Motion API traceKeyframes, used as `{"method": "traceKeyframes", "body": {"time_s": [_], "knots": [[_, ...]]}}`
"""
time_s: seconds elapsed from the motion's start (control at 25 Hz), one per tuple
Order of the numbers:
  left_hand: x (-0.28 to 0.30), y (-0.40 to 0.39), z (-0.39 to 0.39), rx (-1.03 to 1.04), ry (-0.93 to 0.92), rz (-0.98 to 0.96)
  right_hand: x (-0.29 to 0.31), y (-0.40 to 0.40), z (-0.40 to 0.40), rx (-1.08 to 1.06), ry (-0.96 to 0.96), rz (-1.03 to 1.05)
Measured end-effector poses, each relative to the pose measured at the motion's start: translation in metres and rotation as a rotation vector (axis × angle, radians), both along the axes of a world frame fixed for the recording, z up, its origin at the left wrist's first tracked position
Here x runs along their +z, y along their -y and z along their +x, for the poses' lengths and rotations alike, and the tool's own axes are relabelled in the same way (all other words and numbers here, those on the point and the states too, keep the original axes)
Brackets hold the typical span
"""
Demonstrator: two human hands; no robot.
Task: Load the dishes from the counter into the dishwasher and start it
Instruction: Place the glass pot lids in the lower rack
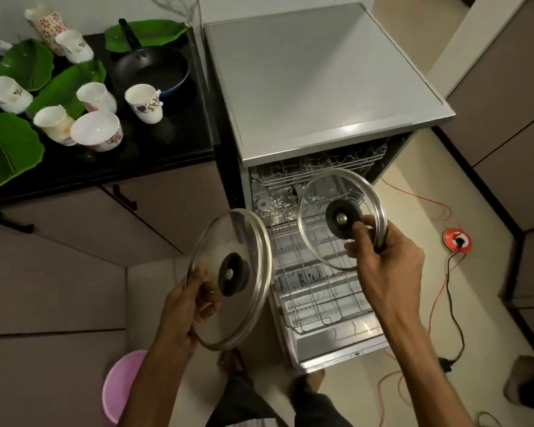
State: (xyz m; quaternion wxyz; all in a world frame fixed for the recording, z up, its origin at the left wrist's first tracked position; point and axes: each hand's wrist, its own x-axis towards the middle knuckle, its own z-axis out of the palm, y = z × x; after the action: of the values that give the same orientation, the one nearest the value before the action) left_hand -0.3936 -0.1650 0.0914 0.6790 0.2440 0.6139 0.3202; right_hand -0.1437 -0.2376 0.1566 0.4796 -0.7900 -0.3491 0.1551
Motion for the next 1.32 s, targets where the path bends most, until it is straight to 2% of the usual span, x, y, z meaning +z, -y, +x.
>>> {"method": "traceKeyframes", "body": {"time_s": [0.12,0.32,0.56,0.96,1.12,1.32], "knots": [[-0.008,0.024,0.027,0.007,-0.026,-0.024,-0.009,0.018,0.033,0.026,0.046,-0.048],[-0.032,0.047,0.071,0.055,0.035,-0.108,-0.037,0.038,0.081,0.035,0.087,-0.135],[-0.079,0.043,0.093,0.047,0.029,-0.183,-0.075,0.056,0.111,0.001,0.081,-0.235],[-0.201,0.033,0.139,-0.144,-0.126,-0.238,-0.209,0.083,0.185,-0.172,-0.027,-0.372],[-0.267,0.044,0.185,-0.143,-0.117,-0.275,-0.276,0.093,0.23,-0.215,-0.083,-0.482],[-0.349,0.068,0.24,-0.181,-0.059,-0.304,-0.351,0.107,0.281,-0.158,0.011,-0.618]]}}
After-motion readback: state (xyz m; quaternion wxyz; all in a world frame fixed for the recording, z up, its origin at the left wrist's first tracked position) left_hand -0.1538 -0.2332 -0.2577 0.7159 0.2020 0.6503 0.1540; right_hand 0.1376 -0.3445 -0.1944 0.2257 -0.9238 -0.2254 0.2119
